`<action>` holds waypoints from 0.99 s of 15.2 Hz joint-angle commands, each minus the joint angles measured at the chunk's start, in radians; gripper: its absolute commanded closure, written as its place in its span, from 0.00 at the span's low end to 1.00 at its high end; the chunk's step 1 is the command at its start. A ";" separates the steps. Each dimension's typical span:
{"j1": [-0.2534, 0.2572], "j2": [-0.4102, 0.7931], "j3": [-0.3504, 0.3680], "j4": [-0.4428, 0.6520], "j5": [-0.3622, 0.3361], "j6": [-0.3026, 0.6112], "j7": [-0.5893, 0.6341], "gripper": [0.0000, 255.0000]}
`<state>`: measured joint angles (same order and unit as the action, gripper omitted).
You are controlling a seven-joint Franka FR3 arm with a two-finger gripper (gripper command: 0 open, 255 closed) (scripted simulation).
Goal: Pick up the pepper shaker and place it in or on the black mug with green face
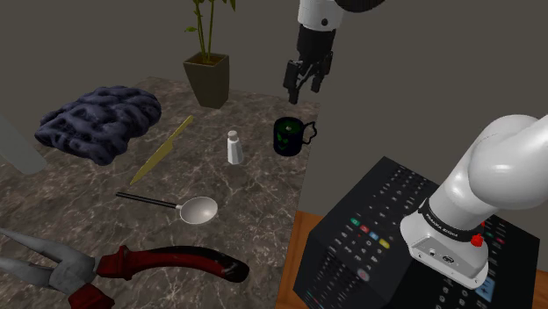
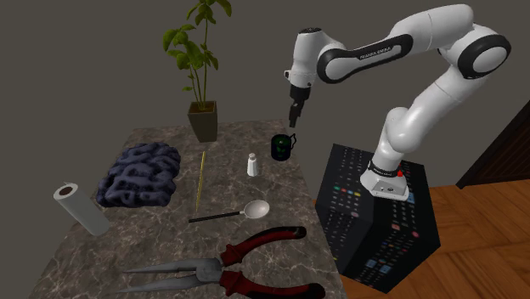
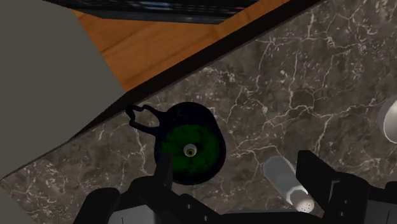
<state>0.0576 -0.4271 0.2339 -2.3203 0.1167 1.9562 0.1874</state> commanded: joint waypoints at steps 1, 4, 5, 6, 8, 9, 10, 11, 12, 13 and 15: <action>0.003 0.078 0.039 0.031 -0.019 0.060 0.038 0.00; 0.005 0.181 0.086 0.081 -0.064 0.126 0.094 0.00; 0.005 0.217 0.100 0.100 -0.083 0.146 0.115 0.00; 0.006 0.253 0.115 0.120 -0.105 0.164 0.136 0.00; 0.010 0.328 0.139 0.165 -0.154 0.196 0.182 0.00; 0.013 0.366 0.150 0.189 -0.181 0.209 0.206 0.00; 0.018 0.405 0.160 0.215 -0.210 0.220 0.231 0.00; 0.023 0.444 0.168 0.243 -0.240 0.230 0.256 0.00; 0.031 0.484 0.174 0.272 -0.272 0.238 0.281 0.00; 0.040 0.524 0.178 0.302 -0.304 0.243 0.306 0.00; 0.062 0.604 0.182 0.367 -0.368 0.250 0.354 0.00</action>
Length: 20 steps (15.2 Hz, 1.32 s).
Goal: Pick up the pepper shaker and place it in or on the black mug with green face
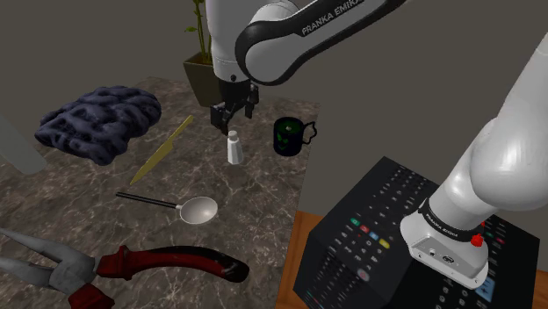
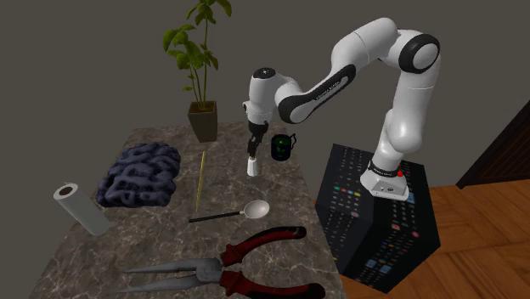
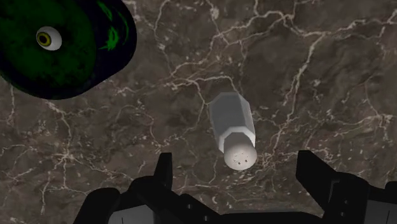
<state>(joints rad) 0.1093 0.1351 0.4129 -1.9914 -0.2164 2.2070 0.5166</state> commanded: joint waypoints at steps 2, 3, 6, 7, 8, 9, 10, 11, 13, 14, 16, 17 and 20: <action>0.024 0.080 -0.002 0.061 -0.063 0.010 0.044 0.00; 0.024 0.088 -0.004 0.057 -0.068 0.021 0.048 0.00; 0.026 0.112 -0.011 0.047 -0.085 0.052 0.058 0.00; 0.027 0.120 -0.013 0.044 -0.091 0.062 0.062 0.00; 0.028 0.128 -0.015 0.041 -0.097 0.072 0.066 0.00; 0.028 0.133 -0.017 0.040 -0.100 0.078 0.068 0.00; 0.028 0.133 -0.017 0.040 -0.100 0.078 0.068 0.00; 0.028 0.133 -0.017 0.040 -0.100 0.078 0.068 0.00; 0.028 0.133 -0.017 0.040 -0.100 0.078 0.068 0.00; 0.028 0.133 -0.017 0.040 -0.100 0.078 0.068 0.00; 0.028 0.133 -0.017 0.040 -0.100 0.078 0.068 0.00; 0.028 0.133 -0.017 0.040 -0.100 0.078 0.068 1.00; 0.028 0.133 -0.017 0.040 -0.100 0.078 0.068 1.00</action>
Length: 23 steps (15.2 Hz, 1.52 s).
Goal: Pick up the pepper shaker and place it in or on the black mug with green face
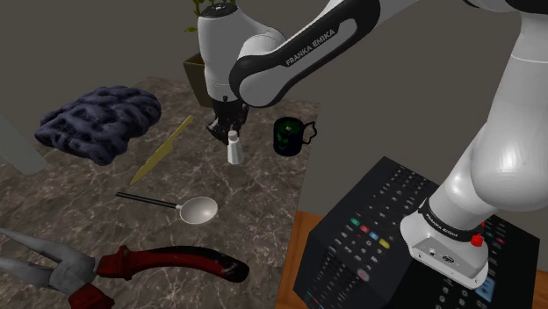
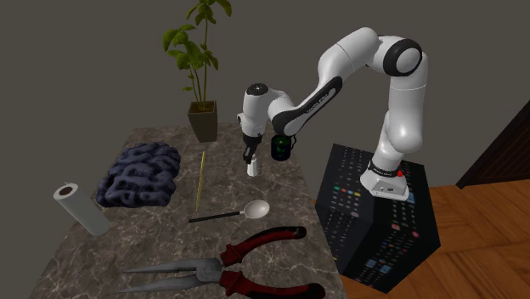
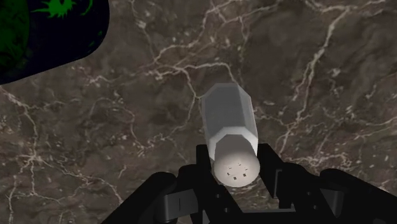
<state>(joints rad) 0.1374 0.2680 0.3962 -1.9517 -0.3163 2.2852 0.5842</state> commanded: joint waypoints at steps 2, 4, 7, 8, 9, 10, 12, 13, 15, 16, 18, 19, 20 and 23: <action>0.000 0.000 0.000 -0.001 0.000 0.000 0.000 1.00; 0.000 0.000 0.000 0.000 0.000 0.000 0.000 1.00; -0.001 -0.007 0.002 0.005 0.006 -0.011 -0.005 1.00; -0.002 -0.013 0.004 0.010 0.011 -0.022 -0.010 1.00; -0.003 -0.020 0.005 0.015 0.017 -0.033 -0.014 1.00; -0.004 -0.026 0.007 0.021 0.022 -0.044 -0.019 1.00; -0.006 -0.039 0.010 0.033 0.032 -0.066 -0.028 1.00; -0.007 -0.045 0.011 0.039 0.037 -0.077 -0.032 1.00; -0.009 -0.056 0.014 0.052 0.046 -0.100 -0.041 1.00; -0.009 -0.061 0.015 0.059 0.050 -0.112 -0.045 1.00; -0.010 -0.071 0.017 0.074 0.059 -0.135 -0.052 1.00; -0.011 -0.076 0.018 0.082 0.063 -0.147 -0.056 1.00; -0.011 -0.081 0.019 0.090 0.066 -0.158 -0.060 1.00; -0.012 -0.093 0.021 0.115 0.077 -0.194 -0.070 1.00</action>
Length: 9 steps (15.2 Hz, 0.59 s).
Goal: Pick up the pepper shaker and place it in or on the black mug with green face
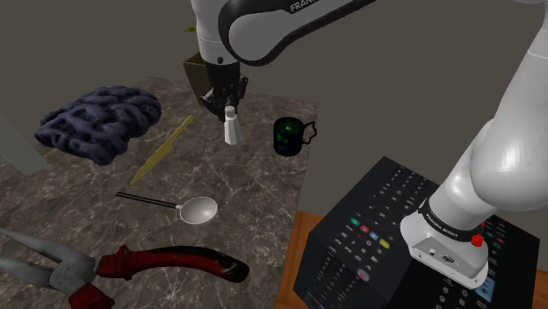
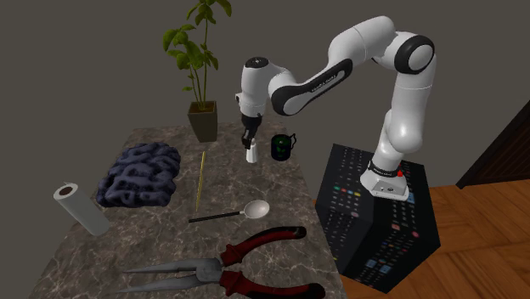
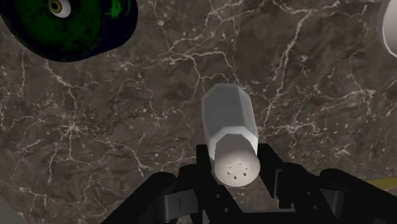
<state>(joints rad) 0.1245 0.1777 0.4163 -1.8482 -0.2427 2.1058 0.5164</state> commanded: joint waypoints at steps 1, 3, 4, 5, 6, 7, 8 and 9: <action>0.000 -0.007 0.002 0.021 0.006 -0.027 -0.006 1.00; 0.000 -0.014 0.003 0.039 0.012 -0.051 -0.012 1.00; 0.000 -0.017 0.004 0.049 0.015 -0.063 -0.015 1.00; 0.000 -0.020 0.004 0.059 0.017 -0.075 -0.018 1.00; 0.000 -0.022 0.005 0.069 0.020 -0.088 -0.021 1.00; 0.000 -0.025 0.005 0.079 0.022 -0.100 -0.024 1.00; 0.000 -0.027 0.006 0.090 0.024 -0.113 -0.026 1.00; 0.000 -0.029 0.006 0.101 0.026 -0.125 -0.029 1.00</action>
<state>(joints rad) 0.1236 0.1509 0.4214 -1.7579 -0.2183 1.9934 0.4885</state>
